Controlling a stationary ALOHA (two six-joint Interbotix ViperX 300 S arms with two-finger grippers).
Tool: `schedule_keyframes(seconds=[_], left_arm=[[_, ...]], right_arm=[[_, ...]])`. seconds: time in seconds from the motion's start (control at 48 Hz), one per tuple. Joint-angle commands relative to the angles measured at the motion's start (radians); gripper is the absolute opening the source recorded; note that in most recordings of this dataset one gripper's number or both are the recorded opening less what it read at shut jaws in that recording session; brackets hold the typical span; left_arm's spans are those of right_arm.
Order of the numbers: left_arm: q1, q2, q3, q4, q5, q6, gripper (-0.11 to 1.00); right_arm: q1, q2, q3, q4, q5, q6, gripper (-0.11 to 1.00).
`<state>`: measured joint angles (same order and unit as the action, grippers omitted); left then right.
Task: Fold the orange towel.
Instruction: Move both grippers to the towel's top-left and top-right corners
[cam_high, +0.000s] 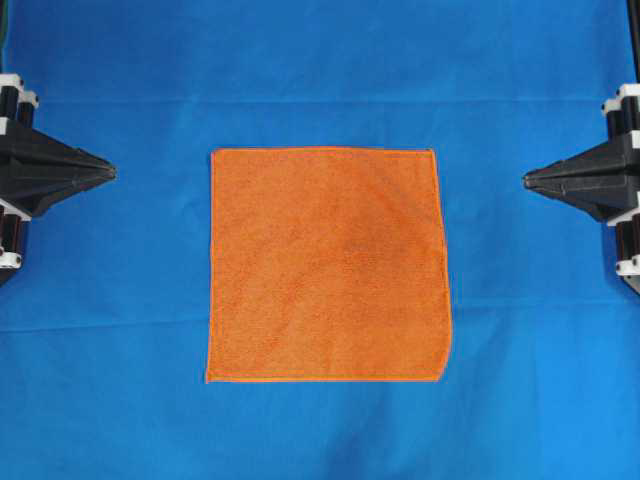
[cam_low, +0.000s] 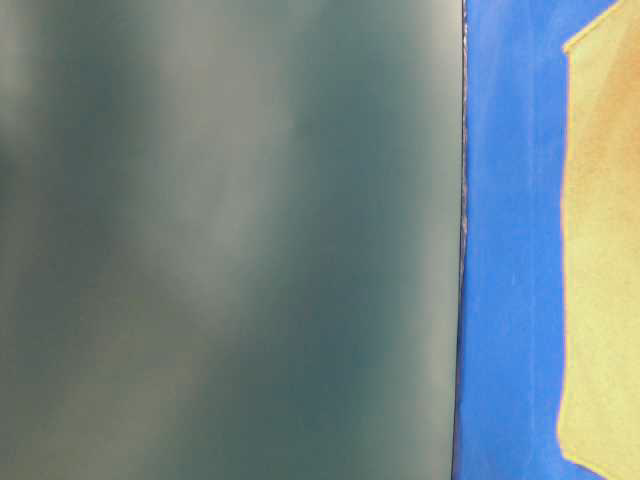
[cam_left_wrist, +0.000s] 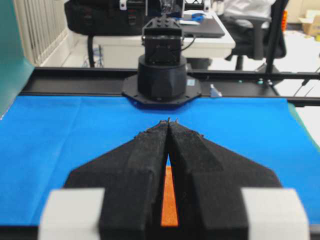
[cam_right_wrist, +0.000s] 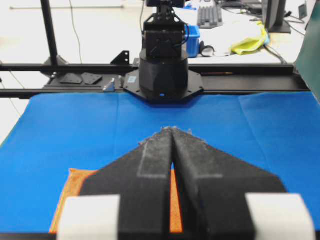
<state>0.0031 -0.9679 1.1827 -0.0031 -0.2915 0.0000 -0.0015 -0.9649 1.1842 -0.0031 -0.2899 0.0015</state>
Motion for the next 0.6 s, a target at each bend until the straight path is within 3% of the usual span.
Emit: schedule_keyframes(seconds=[0.0,0.271,0.584], left_arm=[[-0.002,0.014,-0.023,-0.025,0.023,-0.021,0.00],[0.038,0.060,-0.020,-0.026,0.032,-0.038,0.00],[0.167,0.330,-0.035,-0.026,-0.018,-0.057,0.01]], right_arm=[[-0.005,0.008,-0.031,0.006,-0.008,0.008,0.00],[-0.097,0.038,-0.048,0.031,0.095,0.035,0.00],[-0.252,0.250,-0.048,0.031,0.120,0.052,0.00]])
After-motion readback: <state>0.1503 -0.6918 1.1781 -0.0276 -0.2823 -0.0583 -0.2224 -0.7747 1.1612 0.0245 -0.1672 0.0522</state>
